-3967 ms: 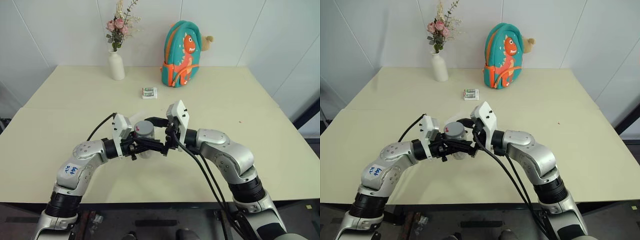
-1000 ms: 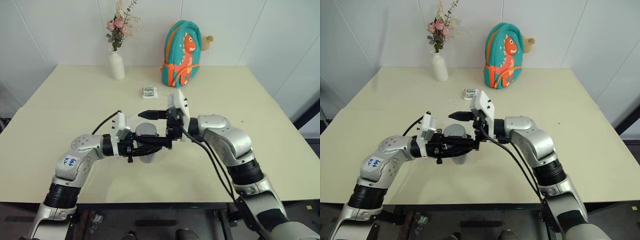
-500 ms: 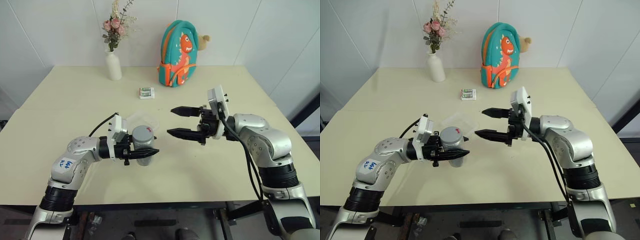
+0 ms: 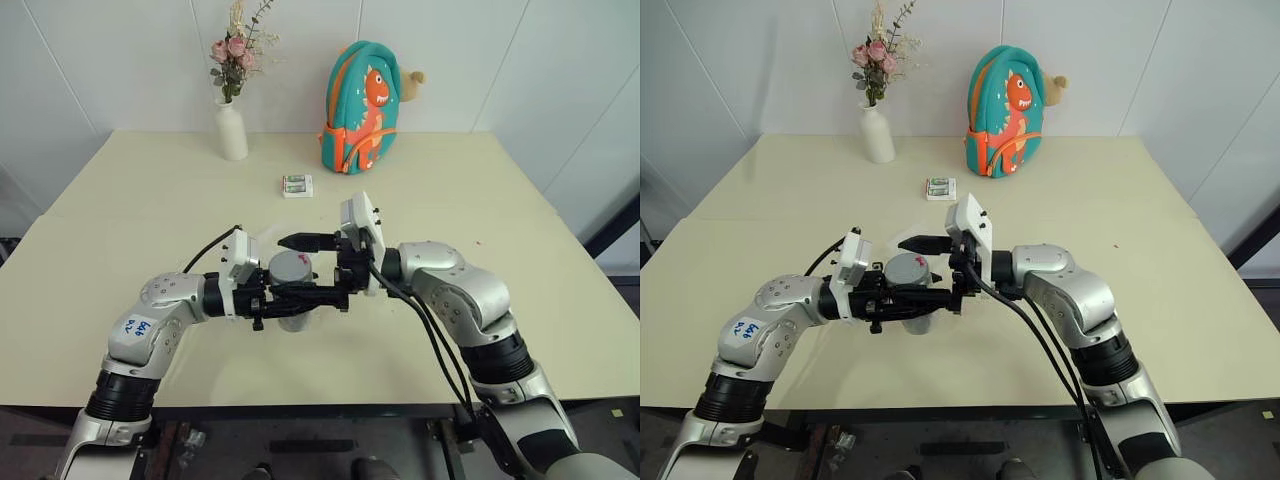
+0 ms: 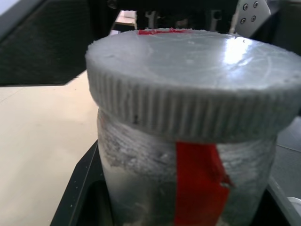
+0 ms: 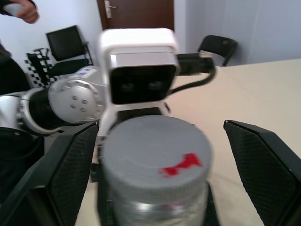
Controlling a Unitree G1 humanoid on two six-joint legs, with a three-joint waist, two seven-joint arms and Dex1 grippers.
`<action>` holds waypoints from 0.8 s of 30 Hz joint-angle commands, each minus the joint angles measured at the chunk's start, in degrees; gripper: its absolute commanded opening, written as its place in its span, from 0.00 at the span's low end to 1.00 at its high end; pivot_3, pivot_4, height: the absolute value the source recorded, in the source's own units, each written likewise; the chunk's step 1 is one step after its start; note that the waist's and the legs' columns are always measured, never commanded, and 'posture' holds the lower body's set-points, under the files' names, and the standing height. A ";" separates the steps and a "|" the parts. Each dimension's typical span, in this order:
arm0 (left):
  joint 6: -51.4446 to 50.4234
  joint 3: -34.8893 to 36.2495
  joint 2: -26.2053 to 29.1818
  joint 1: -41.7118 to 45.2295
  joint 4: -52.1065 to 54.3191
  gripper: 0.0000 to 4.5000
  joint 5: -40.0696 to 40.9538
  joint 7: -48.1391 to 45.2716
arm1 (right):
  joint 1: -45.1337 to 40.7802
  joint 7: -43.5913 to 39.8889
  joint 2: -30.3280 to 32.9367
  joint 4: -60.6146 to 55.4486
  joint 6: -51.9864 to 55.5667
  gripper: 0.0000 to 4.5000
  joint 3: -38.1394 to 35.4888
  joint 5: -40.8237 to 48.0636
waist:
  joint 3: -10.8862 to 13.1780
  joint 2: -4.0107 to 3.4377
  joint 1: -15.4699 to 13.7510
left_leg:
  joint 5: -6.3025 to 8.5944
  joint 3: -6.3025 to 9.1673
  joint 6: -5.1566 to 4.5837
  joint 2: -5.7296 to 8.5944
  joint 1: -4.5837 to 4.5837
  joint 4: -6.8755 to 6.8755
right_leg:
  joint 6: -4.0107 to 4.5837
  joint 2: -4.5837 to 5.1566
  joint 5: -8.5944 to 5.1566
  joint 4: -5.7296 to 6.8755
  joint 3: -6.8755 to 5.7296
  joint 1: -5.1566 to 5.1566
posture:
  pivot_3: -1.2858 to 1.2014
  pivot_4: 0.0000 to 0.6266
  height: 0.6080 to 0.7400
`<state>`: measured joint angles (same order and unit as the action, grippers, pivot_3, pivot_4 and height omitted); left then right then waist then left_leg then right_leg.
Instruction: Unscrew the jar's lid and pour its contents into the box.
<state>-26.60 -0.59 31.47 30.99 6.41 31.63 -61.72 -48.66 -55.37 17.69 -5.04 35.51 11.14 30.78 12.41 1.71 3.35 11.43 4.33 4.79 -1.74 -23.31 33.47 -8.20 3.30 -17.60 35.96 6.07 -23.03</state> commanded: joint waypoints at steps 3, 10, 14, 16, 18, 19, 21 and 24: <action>0.94 0.45 -0.16 1.12 1.49 0.44 0.45 0.02 | -2.14 1.53 -1.40 0.72 -1.43 1.00 -1.47 -0.78 | 0.00 0.00 -0.01 | 0.00 0.00 0.00 0.00 0.00 -0.03 | 0.00 0.00 0.00 0.01 0.00 -0.01 | 0.52 0.24 1.00; 0.94 0.56 0.12 0.51 1.92 0.44 0.64 0.13 | -0.40 0.24 3.36 -0.12 -0.17 1.00 -5.51 0.99 | 0.00 0.00 -0.10 | 0.00 0.00 0.00 0.00 -0.01 -0.02 | 0.00 0.00 0.00 0.00 0.00 -0.01 | 0.52 0.24 1.00; 1.04 0.65 0.37 0.32 1.88 0.44 0.69 0.07 | 0.41 -0.87 7.20 0.43 0.21 1.00 -7.73 2.67 | 0.00 0.00 -0.11 | 0.00 0.00 0.00 0.00 -0.01 -0.02 | 0.00 0.00 0.00 0.00 0.00 -0.01 | 0.52 0.24 1.00; 1.04 0.66 0.46 0.36 1.79 0.44 0.72 0.02 | 1.48 -2.56 10.62 0.83 0.57 1.00 -9.54 3.53 | 0.00 0.00 -0.16 | 0.00 0.00 0.00 0.00 -0.01 -0.02 | 0.00 0.00 0.00 0.00 0.00 -0.01 | 0.52 0.24 1.00; 1.09 0.70 0.52 0.31 1.75 0.44 0.67 -0.13 | 2.36 -3.84 12.95 0.69 1.00 1.00 -10.45 4.18 | 0.00 0.00 -0.34 | 0.00 0.00 0.00 0.01 -0.02 -0.02 | 0.00 0.01 0.00 -0.02 0.00 -0.01 | 0.52 0.24 1.00; 1.04 0.77 0.49 0.33 1.79 0.44 0.69 -0.19 | 2.73 -4.31 13.74 0.45 1.21 1.00 -10.50 4.38 | 0.00 0.00 -0.33 | 0.00 -0.01 0.00 0.02 -0.03 -0.02 | 0.00 0.01 0.00 -0.05 0.00 -0.01 | 0.52 0.24 1.00; 0.99 0.84 0.47 0.35 1.83 0.44 0.72 -0.30 | 3.12 -4.85 14.49 -0.06 1.99 1.00 -10.66 5.05 | 0.00 0.00 0.01 | 0.01 -0.01 -0.01 0.02 -0.03 -0.02 | 0.00 0.01 0.00 -0.05 0.00 -0.01 | 0.52 0.24 1.00; 0.98 0.87 0.50 0.64 1.49 0.44 0.62 -0.52 | 3.10 -6.06 14.28 -2.14 4.31 1.00 -10.88 7.88 | 0.00 0.00 0.32 | 0.02 -0.08 -0.03 -0.01 0.03 -0.04 | 0.00 -0.02 -0.01 0.00 0.09 -0.02 | 0.52 0.24 1.00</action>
<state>-26.54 -0.56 31.72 30.95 6.27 31.46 -61.81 -45.02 -60.59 31.90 -3.63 39.00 1.48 35.98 12.41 1.71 3.66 11.45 4.25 4.76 -1.75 -23.28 33.44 -8.20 3.28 -17.61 35.96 6.16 -23.05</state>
